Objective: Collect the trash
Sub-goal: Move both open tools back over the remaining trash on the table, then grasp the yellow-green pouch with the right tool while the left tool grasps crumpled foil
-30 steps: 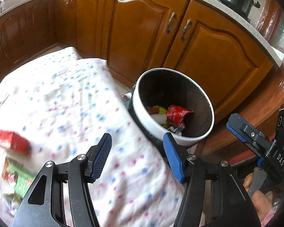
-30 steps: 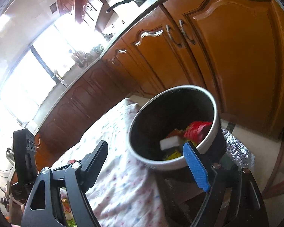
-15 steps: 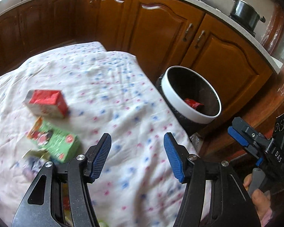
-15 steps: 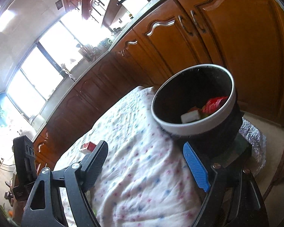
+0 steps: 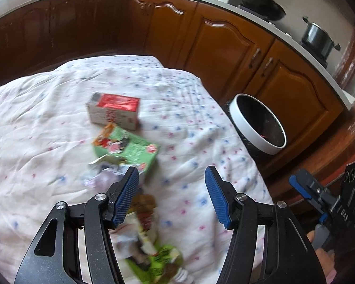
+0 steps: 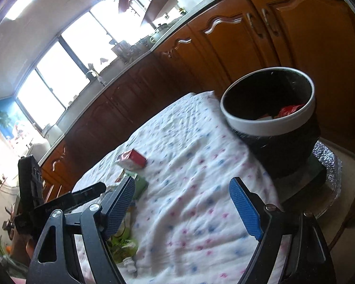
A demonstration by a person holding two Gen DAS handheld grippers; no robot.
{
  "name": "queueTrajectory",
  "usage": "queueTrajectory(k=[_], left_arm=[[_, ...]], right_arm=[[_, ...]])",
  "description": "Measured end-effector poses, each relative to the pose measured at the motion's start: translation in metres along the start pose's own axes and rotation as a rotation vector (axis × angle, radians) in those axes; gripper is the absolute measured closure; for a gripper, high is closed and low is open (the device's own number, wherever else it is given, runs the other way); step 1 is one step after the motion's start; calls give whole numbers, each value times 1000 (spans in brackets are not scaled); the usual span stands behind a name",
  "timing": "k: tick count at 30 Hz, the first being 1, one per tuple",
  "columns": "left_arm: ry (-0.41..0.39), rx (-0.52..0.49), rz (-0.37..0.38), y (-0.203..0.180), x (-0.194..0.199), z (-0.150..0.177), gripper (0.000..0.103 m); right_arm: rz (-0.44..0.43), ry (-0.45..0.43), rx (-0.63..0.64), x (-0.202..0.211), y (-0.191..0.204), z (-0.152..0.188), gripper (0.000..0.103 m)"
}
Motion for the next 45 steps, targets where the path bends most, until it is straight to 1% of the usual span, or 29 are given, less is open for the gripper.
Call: queueTrajectory(k=[7,12,15,18,19,20,22,23,25,26,27,28,29,30,31,35,38,41,43,45], left_arm=[[-20,45,-15,24,14,7,44],[-21,77,-35,41,18,12,44],[-11,91,-49,51,17,14,44],[0,105,-51,58,15,17,44],[5,109,-53,61,14,18,44],[9,112,-54,63,13,19,44],[17,117,-51,65,12,19,44],[21,121,-48,67,11,19,44],[28,123,-46,69,9,18,44],[30,123,-46,70,8,18,44],[31,122,-47,70,8,17,44],[34,122,-47,71,7,17,44],[37,122,-47,71,5,16,44],[41,119,-46,71,4,16,44],[45,116,-46,71,2,15,44],[66,115,-27,69,-5,14,44],[69,109,-27,67,-9,13,44],[79,103,-19,66,-13,13,44],[92,106,-1,64,-19,15,44],[110,104,-1,62,-25,18,44]], right_arm=[[-25,48,66,-8,28,27,19],[-53,103,170,-17,58,52,19],[-77,142,254,-24,80,68,19],[-97,176,329,-34,99,81,22],[-100,184,349,-38,104,85,26],[-107,197,372,-43,111,89,29],[-109,221,398,-54,118,95,43],[-108,232,406,-58,120,97,46],[-108,263,418,-72,124,103,60],[-111,272,422,-75,125,106,62],[-112,286,430,-81,126,109,67],[-111,296,438,-85,127,112,75],[-113,307,446,-88,128,114,81],[-118,330,453,-92,127,118,95],[-122,339,453,-93,127,121,98],[-123,327,465,-79,123,119,99],[-107,321,457,-65,110,113,99],[-86,317,421,-52,93,106,99],[-64,300,399,-43,82,99,99],[-45,264,372,-34,73,89,99]])
Point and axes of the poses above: each gripper's, at about its wrist camera, not at the fingertips, and x roughly against the way its jaws point, y to its left, z to its underside, the point moved 4 cm from there along -x, roughly the way its jaws point, and after that the axes turned 2 degrees about -x, right-handed, at the moved point
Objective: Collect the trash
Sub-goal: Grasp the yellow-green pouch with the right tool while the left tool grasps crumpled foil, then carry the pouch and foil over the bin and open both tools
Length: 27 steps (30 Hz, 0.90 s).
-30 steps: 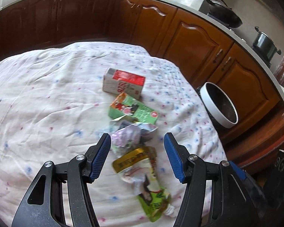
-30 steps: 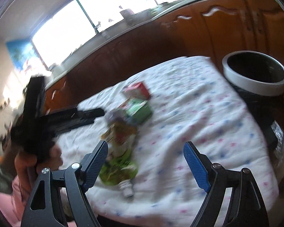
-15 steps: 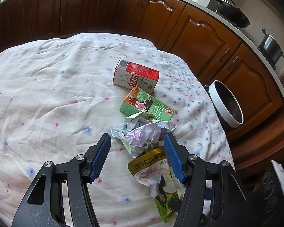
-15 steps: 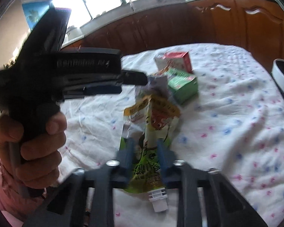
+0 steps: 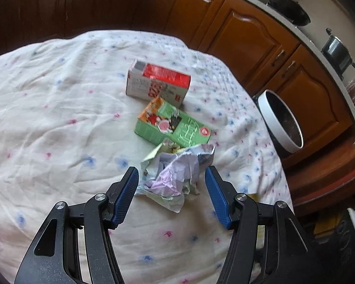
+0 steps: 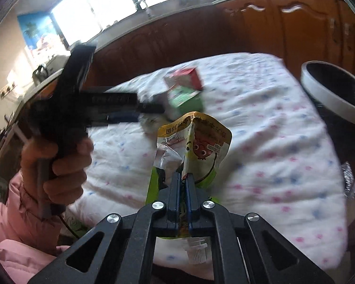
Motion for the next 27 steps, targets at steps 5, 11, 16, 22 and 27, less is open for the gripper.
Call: queueTrajectory(k=[5,11,16,22,27], left_arm=[[13,-3,-21,-1,-13,8,45],[-27,-13,-13,-1,-9,5,76],[-40,-51,26,-17,1,7,79],[-61,-133,65,-54,11,4,79],[-50,-189,81,-83,3,2,79]], right_arm=[[36,-46,-60,12,-22,-11,99],[36,-80,-92,16,-37,-19,99],[41,-113,-106,28,-47,-25,99],[68,-149,-147,40,-71,-32,99],[90,-171,-176,48,-91,-36,99]])
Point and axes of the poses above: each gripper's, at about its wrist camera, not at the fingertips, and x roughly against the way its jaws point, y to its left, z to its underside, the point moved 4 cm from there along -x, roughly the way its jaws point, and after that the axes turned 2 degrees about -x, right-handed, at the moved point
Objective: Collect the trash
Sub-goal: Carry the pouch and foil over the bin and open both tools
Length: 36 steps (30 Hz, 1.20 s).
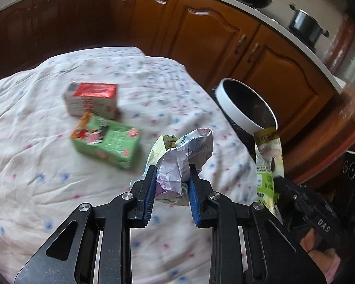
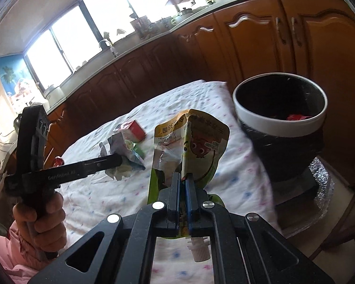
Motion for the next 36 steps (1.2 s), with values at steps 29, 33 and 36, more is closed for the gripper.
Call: queueTrajectory(k=[29,33,36], left_arm=[[11,-237,68,-141,-77,-101,79],[40,-248,60,-151,-96,-117,79],[67,-252,58,-157,-113,-128,79]], right_arm=[[141,-92,-104,8,-116,-108,99],[157,-56,-101,-4,-126,-123,99],[177,-22,-94,-13,-134,-131,99]])
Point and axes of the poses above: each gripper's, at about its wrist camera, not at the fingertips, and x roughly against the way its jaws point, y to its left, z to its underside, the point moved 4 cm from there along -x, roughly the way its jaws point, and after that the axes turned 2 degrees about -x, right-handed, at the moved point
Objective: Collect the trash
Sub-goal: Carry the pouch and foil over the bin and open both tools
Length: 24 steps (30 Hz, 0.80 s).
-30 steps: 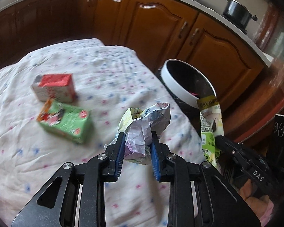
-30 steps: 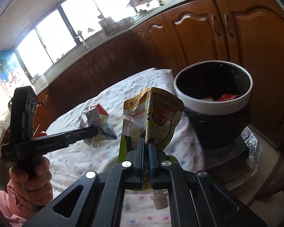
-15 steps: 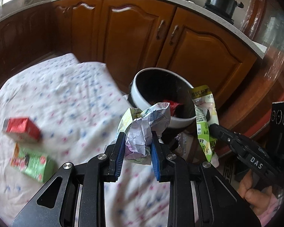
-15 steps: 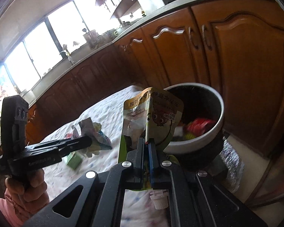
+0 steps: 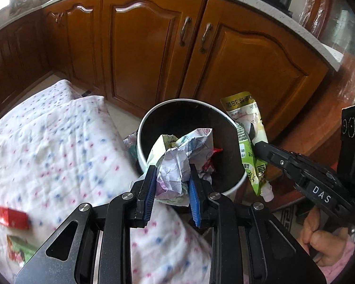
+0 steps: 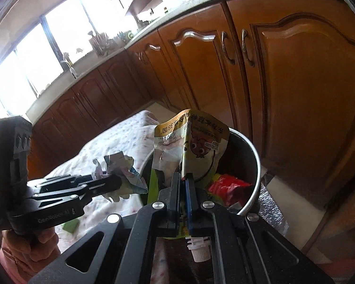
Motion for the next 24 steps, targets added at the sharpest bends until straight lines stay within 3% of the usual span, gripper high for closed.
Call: queueTrajectory(k=[7,18,21,24], left_arm=[[33,-26,-20,-3,-25,-18,79],[96,-42,-24,-9,-58,-20,76],[101,-52,-28,-15,-60,-22,73],[107,-54,-34,-17,-61,-22,62]], right_arm=[[28,59,-5,-22,-8,-1,99],[41,115,-23,-45,-22,-7,99],[32,116,-42,-45,-24,-9,94],[34,105,-69,-45,-30,-17,92]])
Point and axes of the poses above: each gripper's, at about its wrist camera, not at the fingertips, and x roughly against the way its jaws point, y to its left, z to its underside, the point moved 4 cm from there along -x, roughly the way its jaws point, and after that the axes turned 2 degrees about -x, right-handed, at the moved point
